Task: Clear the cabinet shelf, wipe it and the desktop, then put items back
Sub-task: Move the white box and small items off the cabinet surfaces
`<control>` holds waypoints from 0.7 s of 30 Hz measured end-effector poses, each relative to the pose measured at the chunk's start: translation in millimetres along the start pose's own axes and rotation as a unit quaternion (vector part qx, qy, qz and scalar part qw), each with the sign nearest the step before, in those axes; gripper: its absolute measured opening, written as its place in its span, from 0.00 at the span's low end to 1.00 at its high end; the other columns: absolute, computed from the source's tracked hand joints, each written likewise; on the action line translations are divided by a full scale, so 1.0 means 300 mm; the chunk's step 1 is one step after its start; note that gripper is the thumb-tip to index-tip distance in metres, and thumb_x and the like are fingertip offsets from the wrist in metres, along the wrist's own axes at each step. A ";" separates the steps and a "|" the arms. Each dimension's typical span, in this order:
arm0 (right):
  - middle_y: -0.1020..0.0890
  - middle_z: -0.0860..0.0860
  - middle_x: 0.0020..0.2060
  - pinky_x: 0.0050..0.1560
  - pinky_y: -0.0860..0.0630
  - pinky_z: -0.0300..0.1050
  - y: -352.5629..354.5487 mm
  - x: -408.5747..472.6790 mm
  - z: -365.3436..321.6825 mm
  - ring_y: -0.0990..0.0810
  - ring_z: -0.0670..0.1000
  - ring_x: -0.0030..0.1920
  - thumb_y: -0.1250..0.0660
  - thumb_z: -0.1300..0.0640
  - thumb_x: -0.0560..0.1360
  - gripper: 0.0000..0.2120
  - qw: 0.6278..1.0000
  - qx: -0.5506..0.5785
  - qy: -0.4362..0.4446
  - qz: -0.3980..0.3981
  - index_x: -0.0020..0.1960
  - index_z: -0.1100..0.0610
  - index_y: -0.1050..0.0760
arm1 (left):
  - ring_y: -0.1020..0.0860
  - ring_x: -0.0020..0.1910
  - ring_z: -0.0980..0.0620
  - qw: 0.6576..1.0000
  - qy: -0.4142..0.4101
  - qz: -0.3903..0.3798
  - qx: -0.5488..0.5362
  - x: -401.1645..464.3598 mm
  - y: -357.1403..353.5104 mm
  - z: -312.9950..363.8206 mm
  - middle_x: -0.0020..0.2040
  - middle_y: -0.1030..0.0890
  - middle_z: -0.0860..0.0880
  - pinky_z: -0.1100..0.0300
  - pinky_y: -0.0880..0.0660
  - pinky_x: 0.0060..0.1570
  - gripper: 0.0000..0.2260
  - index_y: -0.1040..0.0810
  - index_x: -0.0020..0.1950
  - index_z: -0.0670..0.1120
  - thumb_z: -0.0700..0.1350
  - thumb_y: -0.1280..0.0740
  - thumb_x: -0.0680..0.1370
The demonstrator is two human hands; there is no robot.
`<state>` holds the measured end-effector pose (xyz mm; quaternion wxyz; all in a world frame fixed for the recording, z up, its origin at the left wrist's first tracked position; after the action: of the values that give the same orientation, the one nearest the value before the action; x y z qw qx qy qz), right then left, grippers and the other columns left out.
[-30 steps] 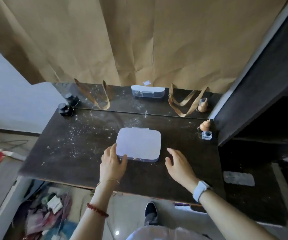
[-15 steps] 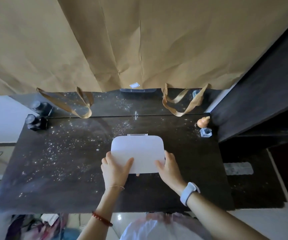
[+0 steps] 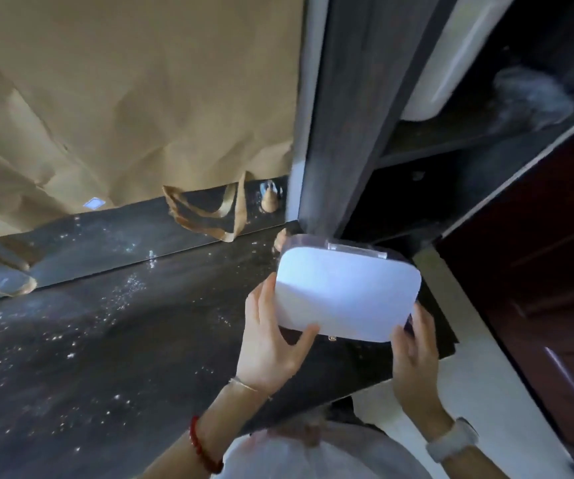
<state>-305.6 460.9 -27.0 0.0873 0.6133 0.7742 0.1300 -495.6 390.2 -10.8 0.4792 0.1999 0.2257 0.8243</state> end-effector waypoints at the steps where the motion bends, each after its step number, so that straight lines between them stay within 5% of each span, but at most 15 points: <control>1: 0.30 0.47 0.63 0.56 0.31 0.27 0.052 0.023 0.010 0.29 0.41 0.61 0.47 0.46 0.74 0.28 1.000 0.005 0.001 0.010 0.71 0.56 0.38 | 0.38 0.63 0.56 1.000 -0.018 -0.013 0.001 0.015 -0.050 0.042 0.63 0.39 0.54 0.63 0.39 0.63 0.37 0.46 0.70 0.51 0.57 0.32 0.68; 8: 0.33 0.51 0.65 0.60 0.32 0.38 0.308 0.318 0.066 0.31 0.46 0.63 0.48 0.47 0.76 0.22 0.999 0.032 -0.022 0.023 0.70 0.49 0.40 | 0.41 0.64 0.56 0.999 0.021 -0.025 0.003 0.144 -0.346 0.253 0.66 0.37 0.46 0.62 0.41 0.64 0.40 0.47 0.73 0.45 0.55 0.31 0.68; 12: 0.39 0.54 0.72 0.71 0.42 0.52 0.325 0.521 0.109 0.41 0.51 0.72 0.49 0.45 0.79 0.27 0.998 -0.035 -0.043 -0.011 0.74 0.55 0.46 | 0.40 0.66 0.47 0.995 0.102 0.000 -0.002 0.259 -0.446 0.284 0.67 0.38 0.43 0.57 0.39 0.66 0.41 0.49 0.74 0.44 0.48 0.28 0.70; 14: 0.45 0.53 0.75 0.73 0.50 0.48 0.308 0.585 0.125 0.48 0.51 0.74 0.48 0.49 0.81 0.26 0.996 -0.046 -0.066 -0.039 0.75 0.56 0.50 | 0.39 0.67 0.45 0.990 0.141 0.008 0.007 0.300 -0.473 0.268 0.68 0.38 0.42 0.53 0.39 0.66 0.40 0.50 0.74 0.42 0.47 0.29 0.71; 21: 0.44 0.54 0.74 0.71 0.46 0.47 0.281 0.681 0.127 0.46 0.53 0.74 0.45 0.54 0.80 0.26 0.992 -0.063 -0.066 -0.086 0.75 0.57 0.50 | 0.34 0.65 0.40 0.979 0.201 0.006 0.027 0.361 -0.520 0.203 0.67 0.35 0.39 0.46 0.34 0.65 0.37 0.49 0.74 0.41 0.46 0.31 0.73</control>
<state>-263.8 681.2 -32.2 0.1874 0.5447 0.8070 0.1301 -403.1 565.0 -36.7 0.4132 0.0443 0.3385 0.8442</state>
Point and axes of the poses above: each hand's wrist, its own x-axis towards the middle knuckle, its own y-axis out of the back of the hand, z = x × y, the point moved 4 cm from there along x, towards the middle knuckle
